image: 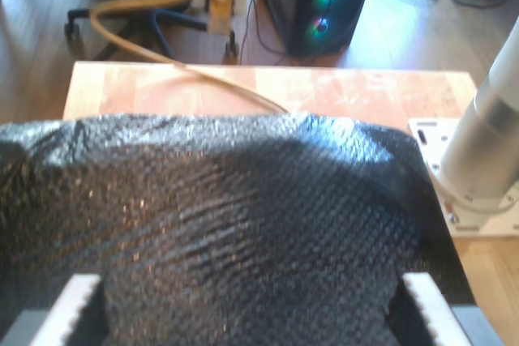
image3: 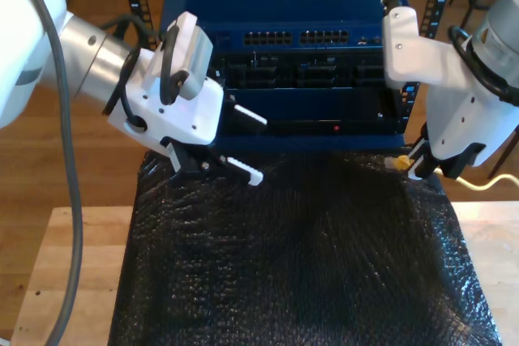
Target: Grab the cable and plug it in
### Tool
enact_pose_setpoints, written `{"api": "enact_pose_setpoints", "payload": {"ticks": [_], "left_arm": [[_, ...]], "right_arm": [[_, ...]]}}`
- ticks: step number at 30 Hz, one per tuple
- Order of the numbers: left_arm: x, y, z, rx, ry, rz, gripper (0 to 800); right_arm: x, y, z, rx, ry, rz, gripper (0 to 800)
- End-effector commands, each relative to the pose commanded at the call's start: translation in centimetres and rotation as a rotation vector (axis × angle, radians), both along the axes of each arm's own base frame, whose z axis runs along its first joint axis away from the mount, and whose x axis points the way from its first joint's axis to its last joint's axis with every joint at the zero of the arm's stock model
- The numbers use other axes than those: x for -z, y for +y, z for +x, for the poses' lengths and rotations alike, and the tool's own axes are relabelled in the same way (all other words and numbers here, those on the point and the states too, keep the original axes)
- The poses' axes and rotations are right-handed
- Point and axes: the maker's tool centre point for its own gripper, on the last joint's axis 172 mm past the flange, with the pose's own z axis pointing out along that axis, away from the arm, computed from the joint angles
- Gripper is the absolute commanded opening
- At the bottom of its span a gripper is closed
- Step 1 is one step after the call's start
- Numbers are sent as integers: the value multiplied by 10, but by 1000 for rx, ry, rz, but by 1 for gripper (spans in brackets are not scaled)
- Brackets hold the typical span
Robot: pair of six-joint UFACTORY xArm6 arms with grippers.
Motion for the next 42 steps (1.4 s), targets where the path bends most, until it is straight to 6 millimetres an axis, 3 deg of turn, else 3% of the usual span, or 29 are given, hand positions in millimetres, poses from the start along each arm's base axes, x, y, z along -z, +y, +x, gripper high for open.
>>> {"api": "enact_pose_setpoints", "payload": {"ticks": [20, 33, 42], "left_arm": [[-16, -20, -1, -3, 19, -73, 800], [-21, -27, 0, -5, 31, -114, 800], [-17, -41, -8, 31, 36, -111, 800]], "right_arm": [[-17, 35, -22, 15, 56, 180, 3], [-22, 34, -20, 30, 56, 196, 3], [-25, 45, -20, 28, 66, 235, 3]]}}
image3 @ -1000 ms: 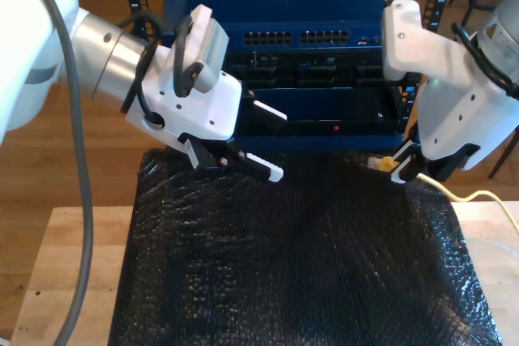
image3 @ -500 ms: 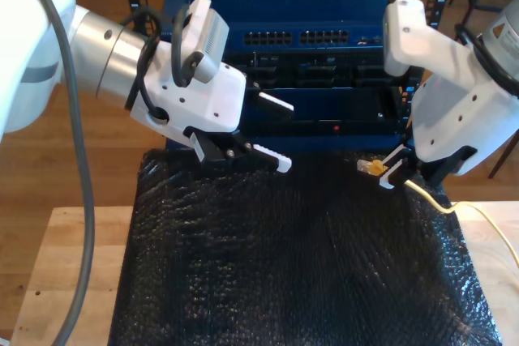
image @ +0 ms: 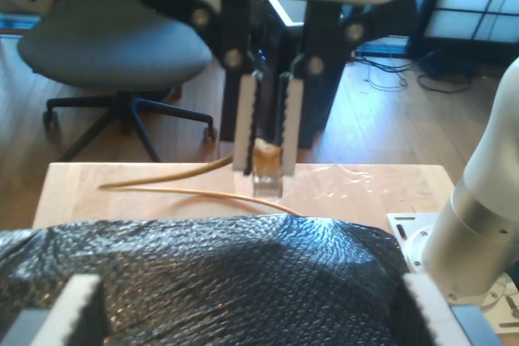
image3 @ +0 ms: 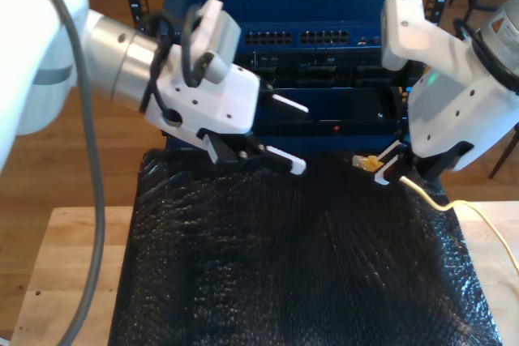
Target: Grab the cable and plug it in
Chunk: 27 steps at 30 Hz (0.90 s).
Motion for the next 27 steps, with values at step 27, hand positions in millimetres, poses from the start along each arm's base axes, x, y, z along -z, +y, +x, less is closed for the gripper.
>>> {"api": "enact_pose_setpoints", "payload": {"ticks": [27], "left_arm": [[0, 2, 3, -6, -4, 0, 800]], "right_arm": [[-9, 48, 28, -63, -1, 23, 4]]}}
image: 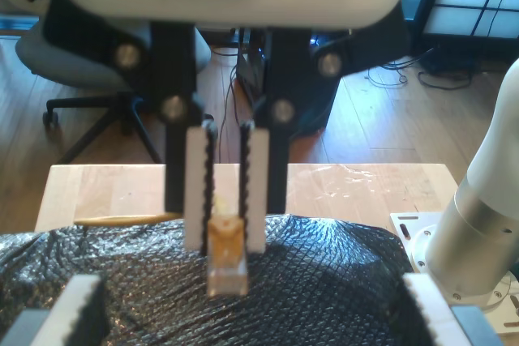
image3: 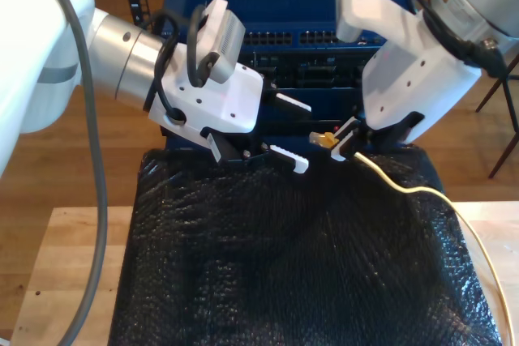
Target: Grab the cable and plug it in
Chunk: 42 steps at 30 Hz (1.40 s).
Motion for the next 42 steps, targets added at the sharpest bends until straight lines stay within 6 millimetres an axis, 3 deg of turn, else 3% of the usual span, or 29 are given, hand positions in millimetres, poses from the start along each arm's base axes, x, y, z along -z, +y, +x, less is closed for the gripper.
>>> {"api": "enact_pose_setpoints", "payload": {"ticks": [12, 30, 34, 37, 42], "left_arm": [[0, 2, 3, 0, -32, -4, 792], [0, 4, 4, 12, -72, -8, 786], [0, 4, 4, 12, -72, -10, 764], [0, 4, 4, 13, -74, -8, 691], [-1, 6, 7, 2, -81, -5, 664]], "right_arm": [[0, 15, -1, -19, 13, -1, 4], [-5, 15, -1, -19, 3, 2, 4], [-11, 16, 2, -6, -2, 5, 4], [-13, 16, 3, -6, -6, 7, 4], [-13, 16, 3, -5, -5, 6, 4]]}}
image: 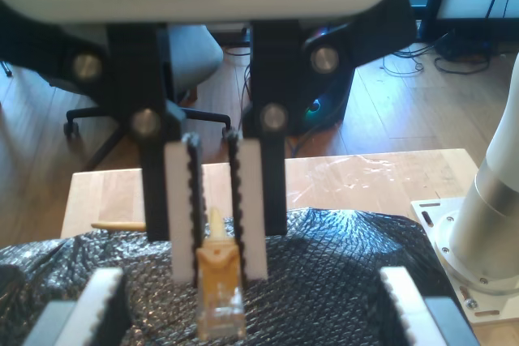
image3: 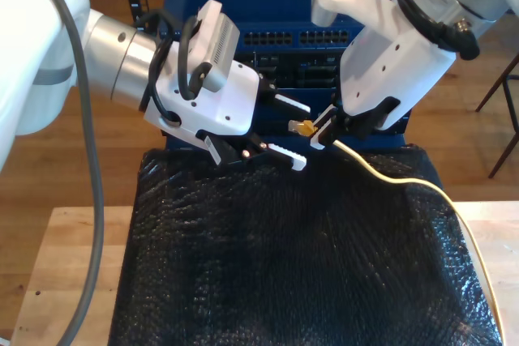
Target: Grab the cable and plug it in
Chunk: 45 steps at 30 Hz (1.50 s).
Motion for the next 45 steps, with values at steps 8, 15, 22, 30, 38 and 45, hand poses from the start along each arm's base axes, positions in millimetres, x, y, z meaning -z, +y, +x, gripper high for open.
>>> {"api": "enact_pose_setpoints", "payload": {"ticks": [8, 15, 22, 30, 38, 45], "left_arm": [[2, 9, 5, -25, 6, 0, 607], [0, 9, 5, -25, 6, -4, 598], [-2, 7, 3, -20, 7, -10, 583], [-9, 4, 4, -25, 7, -37, 523], [-9, 4, 5, -28, 6, -36, 424], [-8, 5, 5, -31, 10, -36, 398]], "right_arm": [[1, -2, 0, 1, 0, -5, 4], [1, -1, -1, 1, -1, -3, 4], [2, -1, 0, 2, 2, -2, 4], [2, -1, 0, 2, 3, -4, 4], [0, -1, 0, 2, -2, -4, 4], [0, -2, 1, 3, -4, -5, 4]]}}
